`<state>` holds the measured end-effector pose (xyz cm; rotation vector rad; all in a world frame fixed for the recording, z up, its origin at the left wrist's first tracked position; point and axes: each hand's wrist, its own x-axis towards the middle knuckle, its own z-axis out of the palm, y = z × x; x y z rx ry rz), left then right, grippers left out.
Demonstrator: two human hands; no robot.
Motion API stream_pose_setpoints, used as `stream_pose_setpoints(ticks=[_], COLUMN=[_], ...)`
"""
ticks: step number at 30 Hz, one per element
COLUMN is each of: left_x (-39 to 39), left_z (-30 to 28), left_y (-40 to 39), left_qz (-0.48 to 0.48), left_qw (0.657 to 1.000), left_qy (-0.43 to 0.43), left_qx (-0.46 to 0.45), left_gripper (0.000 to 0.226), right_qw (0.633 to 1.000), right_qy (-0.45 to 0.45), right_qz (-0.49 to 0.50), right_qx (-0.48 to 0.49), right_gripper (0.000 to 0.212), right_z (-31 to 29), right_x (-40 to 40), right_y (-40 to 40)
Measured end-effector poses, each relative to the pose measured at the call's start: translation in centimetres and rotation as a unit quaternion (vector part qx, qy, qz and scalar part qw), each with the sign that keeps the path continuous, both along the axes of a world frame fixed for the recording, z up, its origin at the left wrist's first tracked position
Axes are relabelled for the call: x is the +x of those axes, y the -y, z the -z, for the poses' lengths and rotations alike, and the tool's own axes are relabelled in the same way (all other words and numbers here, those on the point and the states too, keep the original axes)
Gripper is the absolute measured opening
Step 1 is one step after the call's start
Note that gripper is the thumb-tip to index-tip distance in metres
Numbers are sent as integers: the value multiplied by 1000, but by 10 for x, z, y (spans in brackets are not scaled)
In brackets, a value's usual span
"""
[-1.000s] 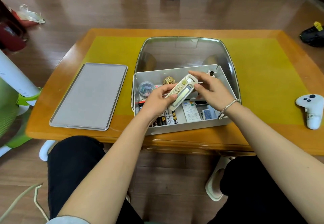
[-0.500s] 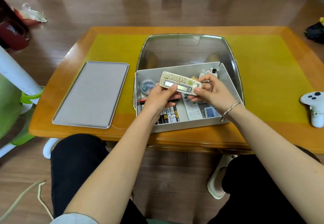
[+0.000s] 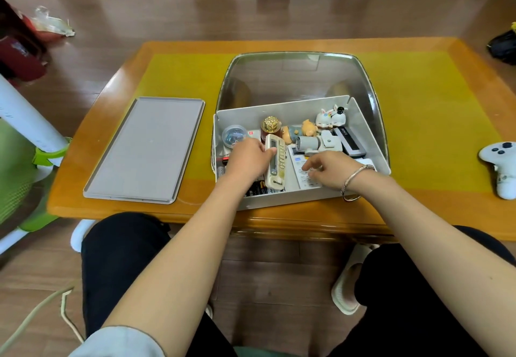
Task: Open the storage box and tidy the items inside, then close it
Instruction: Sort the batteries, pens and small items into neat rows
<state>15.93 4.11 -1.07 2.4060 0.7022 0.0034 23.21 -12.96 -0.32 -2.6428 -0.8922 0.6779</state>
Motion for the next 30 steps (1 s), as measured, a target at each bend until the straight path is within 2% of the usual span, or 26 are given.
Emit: stream_pose_setpoints(ticks=[7,17,30], left_x=[16,22,12], left_z=[9,23,25], left_y=[7,18,18], left_qz=[25,23,33], left_qw=[996,997,992], left_qy=[-78,-76,-123], left_qx=[39,20,1], left_gripper=[36,37,34], right_qw=[999,995,986], right_qy=[34,52,71], right_qz=[-5,-21,-74], right_qx=[-40,-87,-131], right_gripper=[34,39,47], right_z=[7,7,4], right_x=[-2,6,6], right_y=[-5,-16,-21])
